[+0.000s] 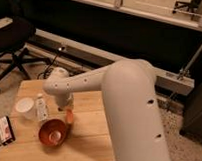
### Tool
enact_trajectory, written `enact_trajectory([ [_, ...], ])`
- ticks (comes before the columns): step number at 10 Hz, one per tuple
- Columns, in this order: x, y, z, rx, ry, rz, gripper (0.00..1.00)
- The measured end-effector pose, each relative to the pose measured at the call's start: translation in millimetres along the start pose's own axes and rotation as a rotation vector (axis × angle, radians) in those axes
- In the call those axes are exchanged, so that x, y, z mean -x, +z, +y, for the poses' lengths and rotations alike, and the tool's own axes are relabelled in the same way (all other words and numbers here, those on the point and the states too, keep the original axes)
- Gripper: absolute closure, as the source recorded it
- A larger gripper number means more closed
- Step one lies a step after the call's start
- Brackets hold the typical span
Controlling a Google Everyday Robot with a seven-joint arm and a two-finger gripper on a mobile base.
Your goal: Place the pepper in the ceramic bowl
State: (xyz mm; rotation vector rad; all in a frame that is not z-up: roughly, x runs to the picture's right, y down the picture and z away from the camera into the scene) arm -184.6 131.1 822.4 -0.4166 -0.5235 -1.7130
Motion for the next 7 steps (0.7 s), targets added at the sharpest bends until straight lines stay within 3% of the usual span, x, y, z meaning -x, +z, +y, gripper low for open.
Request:
enact_trajectory([
  [5,14.7,-75.0,-14.4,-0.130,-0.026,0.085,1.00],
  [7,38.6,-85.9,-25.4,-0.150,-0.078,0.076,1.00],
])
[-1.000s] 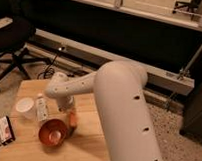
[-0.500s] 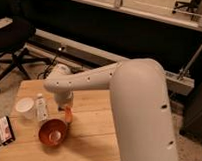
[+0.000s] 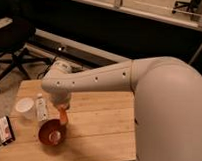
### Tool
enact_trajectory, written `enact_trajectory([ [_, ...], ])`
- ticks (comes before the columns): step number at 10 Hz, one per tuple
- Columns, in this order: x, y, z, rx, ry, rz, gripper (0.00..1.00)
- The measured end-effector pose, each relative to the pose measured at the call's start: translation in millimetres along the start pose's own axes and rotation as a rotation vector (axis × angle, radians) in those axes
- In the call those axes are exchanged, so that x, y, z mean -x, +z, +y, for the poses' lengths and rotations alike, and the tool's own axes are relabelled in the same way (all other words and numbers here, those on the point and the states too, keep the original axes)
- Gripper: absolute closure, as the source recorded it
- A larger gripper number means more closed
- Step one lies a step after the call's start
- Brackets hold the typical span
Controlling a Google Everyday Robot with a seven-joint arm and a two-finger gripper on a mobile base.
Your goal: Place the pepper in the ceramic bowl
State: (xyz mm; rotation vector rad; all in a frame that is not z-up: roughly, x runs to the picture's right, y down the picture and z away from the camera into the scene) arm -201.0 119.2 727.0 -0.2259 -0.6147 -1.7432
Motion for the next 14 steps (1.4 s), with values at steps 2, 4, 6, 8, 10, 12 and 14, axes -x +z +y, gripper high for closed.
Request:
enact_trajectory([
  [2,26.4,0.5,-18.2,-0.018,-0.065,-0.024,1.00],
  [4,32.7,4.8,-32.5,-0.038,-0.097,-0.022,1.00],
  [6,25.3,6.1,-48.2,-0.071,-0.112,0.005,1.00],
  [8,19.4,7.0,-56.5,-0.099,-0.112,0.020,0.97],
  [10,20.5,11.9,-57.9,-0.111,-0.117,0.018,0.80],
  [12,18.7,15.8,-55.1,-0.124,-0.128,0.028,0.57],
  [14,12.3,15.6,-52.0,-0.139,-0.133,0.059,0.37],
])
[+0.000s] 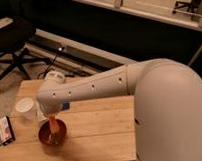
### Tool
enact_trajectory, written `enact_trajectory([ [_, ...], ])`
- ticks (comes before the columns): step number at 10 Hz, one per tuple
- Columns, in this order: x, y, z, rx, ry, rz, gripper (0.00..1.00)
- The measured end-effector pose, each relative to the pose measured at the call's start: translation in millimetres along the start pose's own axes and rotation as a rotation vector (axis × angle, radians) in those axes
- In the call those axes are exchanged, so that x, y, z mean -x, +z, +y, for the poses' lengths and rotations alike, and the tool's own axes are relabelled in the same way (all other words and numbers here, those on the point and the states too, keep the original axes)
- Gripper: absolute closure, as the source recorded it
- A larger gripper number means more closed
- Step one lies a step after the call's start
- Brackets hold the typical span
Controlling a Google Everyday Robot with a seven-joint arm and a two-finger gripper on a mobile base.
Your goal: Place the pepper in the ceramic bowl
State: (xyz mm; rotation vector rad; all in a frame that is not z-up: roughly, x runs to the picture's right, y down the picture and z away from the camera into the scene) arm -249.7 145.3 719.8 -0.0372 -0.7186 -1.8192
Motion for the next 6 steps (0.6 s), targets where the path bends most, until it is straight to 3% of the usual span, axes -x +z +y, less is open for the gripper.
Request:
enact_trajectory([
  [2,-4.8,-2.1,4.0,-0.006,0.006,0.027,0.24],
  [6,-4.6,-1.6,2.5,-0.006,0.006,0.026,0.24],
])
